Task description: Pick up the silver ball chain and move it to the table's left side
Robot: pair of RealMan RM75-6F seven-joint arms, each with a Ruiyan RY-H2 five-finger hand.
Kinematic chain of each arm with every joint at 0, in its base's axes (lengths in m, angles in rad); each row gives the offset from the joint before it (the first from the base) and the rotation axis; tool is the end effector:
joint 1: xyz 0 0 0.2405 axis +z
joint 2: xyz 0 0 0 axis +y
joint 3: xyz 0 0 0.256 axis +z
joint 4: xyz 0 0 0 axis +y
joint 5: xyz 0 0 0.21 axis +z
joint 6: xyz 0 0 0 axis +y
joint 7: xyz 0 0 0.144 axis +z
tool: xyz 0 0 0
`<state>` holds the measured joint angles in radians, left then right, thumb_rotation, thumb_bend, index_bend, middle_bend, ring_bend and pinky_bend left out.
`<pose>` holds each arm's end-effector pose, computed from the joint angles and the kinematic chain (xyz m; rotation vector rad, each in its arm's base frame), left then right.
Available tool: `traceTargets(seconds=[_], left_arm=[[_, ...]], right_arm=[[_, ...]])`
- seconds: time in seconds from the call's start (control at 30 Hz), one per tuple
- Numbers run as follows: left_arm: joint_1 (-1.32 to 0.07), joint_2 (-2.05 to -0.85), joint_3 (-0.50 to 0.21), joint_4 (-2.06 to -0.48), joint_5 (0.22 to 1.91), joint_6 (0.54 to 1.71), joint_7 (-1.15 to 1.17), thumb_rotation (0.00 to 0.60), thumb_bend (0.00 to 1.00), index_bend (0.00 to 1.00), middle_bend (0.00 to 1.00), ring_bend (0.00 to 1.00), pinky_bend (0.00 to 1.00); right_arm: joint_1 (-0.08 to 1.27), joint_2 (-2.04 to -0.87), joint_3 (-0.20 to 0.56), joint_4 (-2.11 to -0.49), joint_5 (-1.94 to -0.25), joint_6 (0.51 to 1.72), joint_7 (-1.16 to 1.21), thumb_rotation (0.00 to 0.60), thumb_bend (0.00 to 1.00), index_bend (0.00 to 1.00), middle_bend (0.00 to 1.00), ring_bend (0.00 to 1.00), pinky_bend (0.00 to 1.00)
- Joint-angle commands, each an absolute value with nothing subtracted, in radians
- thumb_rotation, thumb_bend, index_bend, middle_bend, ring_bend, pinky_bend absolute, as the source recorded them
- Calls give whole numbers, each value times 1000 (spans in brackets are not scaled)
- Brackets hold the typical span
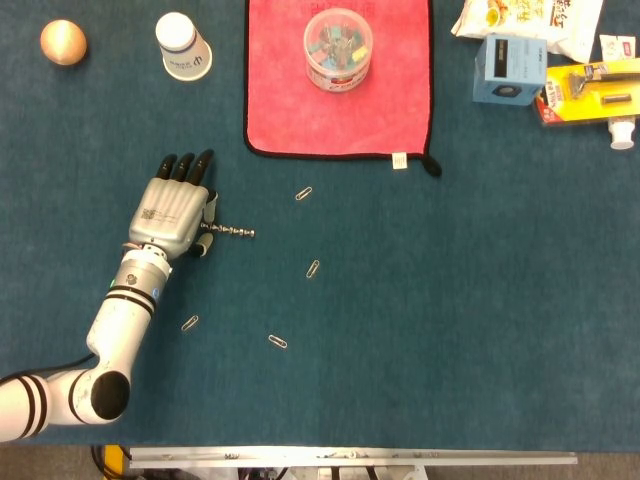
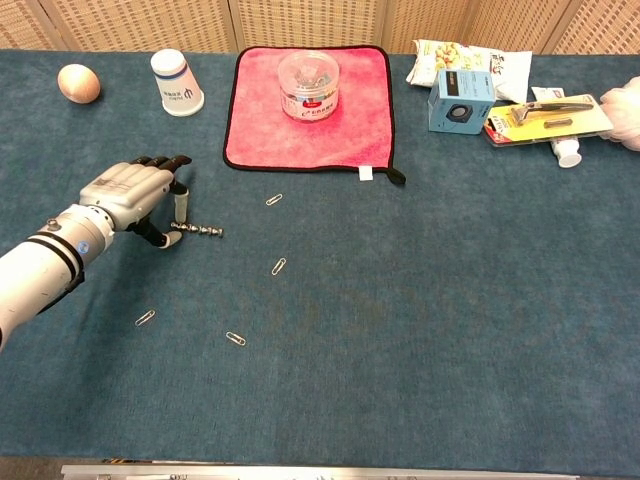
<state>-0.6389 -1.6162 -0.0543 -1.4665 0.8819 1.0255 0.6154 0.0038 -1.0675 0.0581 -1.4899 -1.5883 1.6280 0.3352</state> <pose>-0.2162 0.2974 -0.0452 -1.8256 -1.0011 -0.5486 -0.3287 -0.1564 0.2019 1.2920 -0.9226 1.1156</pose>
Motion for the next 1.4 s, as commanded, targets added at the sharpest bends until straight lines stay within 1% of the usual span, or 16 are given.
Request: traceTargets(seconds=[0.03,0.57,1.13,1.4], left_arm=[[-638,-1617,-55,-1467,883,1025,613,600,296,501,0,0,55],[-633,-1625,-54,-1464,912,1030,600,600,297,454,0,0,55],[-634,-1639,-57,-1460,904,1027,613,600,298,516,0,0,55],[-633,-1643,-62,-1457,892,1032,622,600,323,546,0,0,55]], right_arm=[[4,-1067,58,-1490,-1588,1627,336,600,0,77,84,0,0],[5,-1067,59,-1490,-1585,1624,336,600,0,78,84,0,0],[4,-1067,59,-1488,-1584,1625,340,600,0,78,84,0,0],[4,-1066,59,-1489,-1584,1624,341,600,0,77,84,0,0]])
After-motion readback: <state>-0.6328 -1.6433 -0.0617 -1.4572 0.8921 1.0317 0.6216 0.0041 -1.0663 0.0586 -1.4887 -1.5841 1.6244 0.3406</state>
